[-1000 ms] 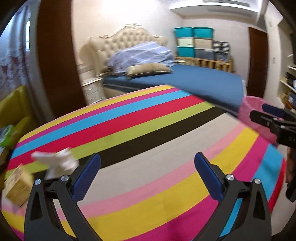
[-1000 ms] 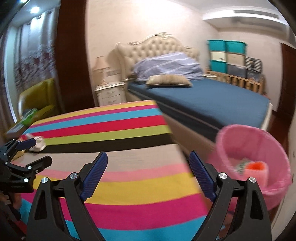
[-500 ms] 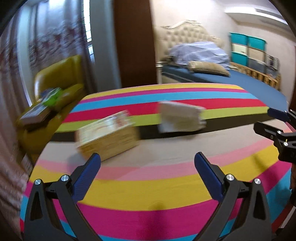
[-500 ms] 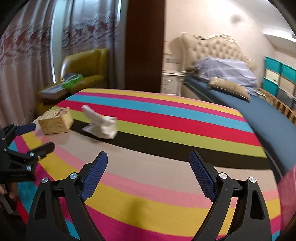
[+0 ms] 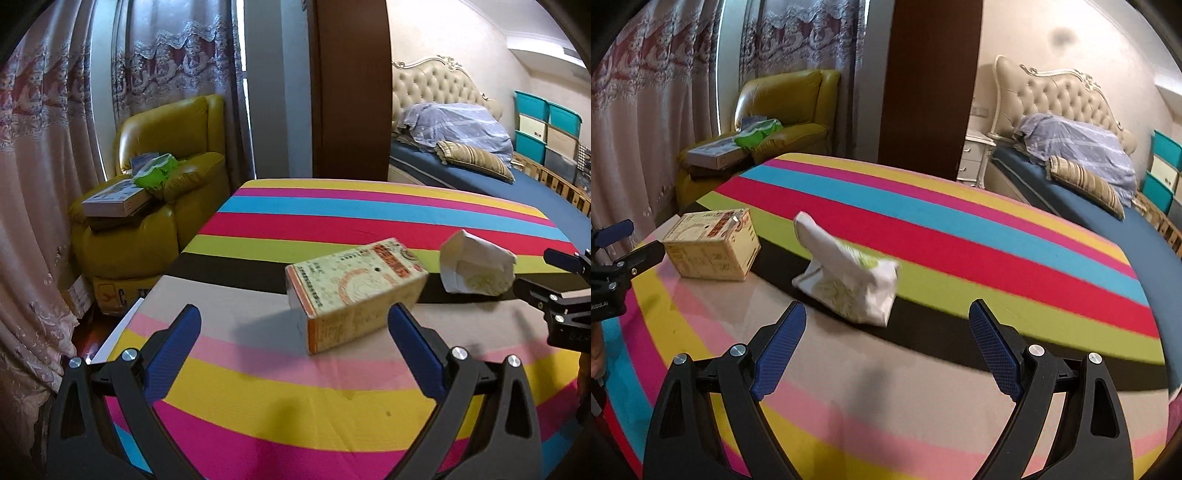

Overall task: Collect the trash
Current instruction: 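Grasp the printed medicine box with the left gripper while the right gripper grasps the white paper bag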

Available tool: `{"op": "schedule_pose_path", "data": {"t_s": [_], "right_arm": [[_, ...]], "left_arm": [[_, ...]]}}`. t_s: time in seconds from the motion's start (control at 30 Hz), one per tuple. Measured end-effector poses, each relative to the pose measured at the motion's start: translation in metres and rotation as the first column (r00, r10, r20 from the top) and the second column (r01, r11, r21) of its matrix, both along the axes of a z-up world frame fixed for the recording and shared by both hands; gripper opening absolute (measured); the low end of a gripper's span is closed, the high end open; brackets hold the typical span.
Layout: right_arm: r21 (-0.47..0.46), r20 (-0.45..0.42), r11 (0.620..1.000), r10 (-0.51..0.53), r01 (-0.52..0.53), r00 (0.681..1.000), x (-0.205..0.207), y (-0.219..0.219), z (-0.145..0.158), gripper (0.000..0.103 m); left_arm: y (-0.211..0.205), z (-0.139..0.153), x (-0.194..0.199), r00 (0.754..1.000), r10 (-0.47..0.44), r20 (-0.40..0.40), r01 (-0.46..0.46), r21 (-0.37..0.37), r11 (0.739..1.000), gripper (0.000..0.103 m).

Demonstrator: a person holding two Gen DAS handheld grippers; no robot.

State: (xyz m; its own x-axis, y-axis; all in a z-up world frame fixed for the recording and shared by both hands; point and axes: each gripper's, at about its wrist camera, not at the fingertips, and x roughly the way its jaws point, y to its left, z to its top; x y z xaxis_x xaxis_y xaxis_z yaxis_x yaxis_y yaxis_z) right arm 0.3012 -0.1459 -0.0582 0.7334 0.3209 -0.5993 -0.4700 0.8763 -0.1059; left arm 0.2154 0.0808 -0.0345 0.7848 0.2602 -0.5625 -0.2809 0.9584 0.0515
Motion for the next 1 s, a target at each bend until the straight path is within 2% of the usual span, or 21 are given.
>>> {"op": "schedule_pose_path", "data": {"t_s": [0.23, 0.53, 0.8, 1.0], "right_arm": [[-0.066, -0.009, 0.998, 0.018, -0.019, 1.0, 0.032, 0.029, -0.004, 0.084], [-0.19, -0.01, 0.98, 0.06, -0.061, 0.998, 0.035, 0.056, -0.015, 0.083], [-0.2, 0.007, 0.977, 0.083, -0.08, 0.997, 0.031, 0.059, -0.017, 0.06], [-0.183, 0.004, 0.979, 0.094, -0.091, 0.996, 0.031, 0.057, -0.017, 0.051]], "left_arm": [[-0.016, 0.003, 0.008, 1.0, 0.019, 0.02, -0.02, 0.064, 0.998, 0.098], [-0.014, -0.003, 0.011, 0.999, 0.044, 0.016, -0.045, 0.071, 0.996, 0.098], [-0.017, -0.007, 0.015, 0.999, 0.038, -0.001, -0.038, 0.088, 0.995, 0.098], [-0.022, -0.008, 0.017, 1.0, 0.029, -0.007, -0.028, 0.106, 0.994, 0.098]]}}
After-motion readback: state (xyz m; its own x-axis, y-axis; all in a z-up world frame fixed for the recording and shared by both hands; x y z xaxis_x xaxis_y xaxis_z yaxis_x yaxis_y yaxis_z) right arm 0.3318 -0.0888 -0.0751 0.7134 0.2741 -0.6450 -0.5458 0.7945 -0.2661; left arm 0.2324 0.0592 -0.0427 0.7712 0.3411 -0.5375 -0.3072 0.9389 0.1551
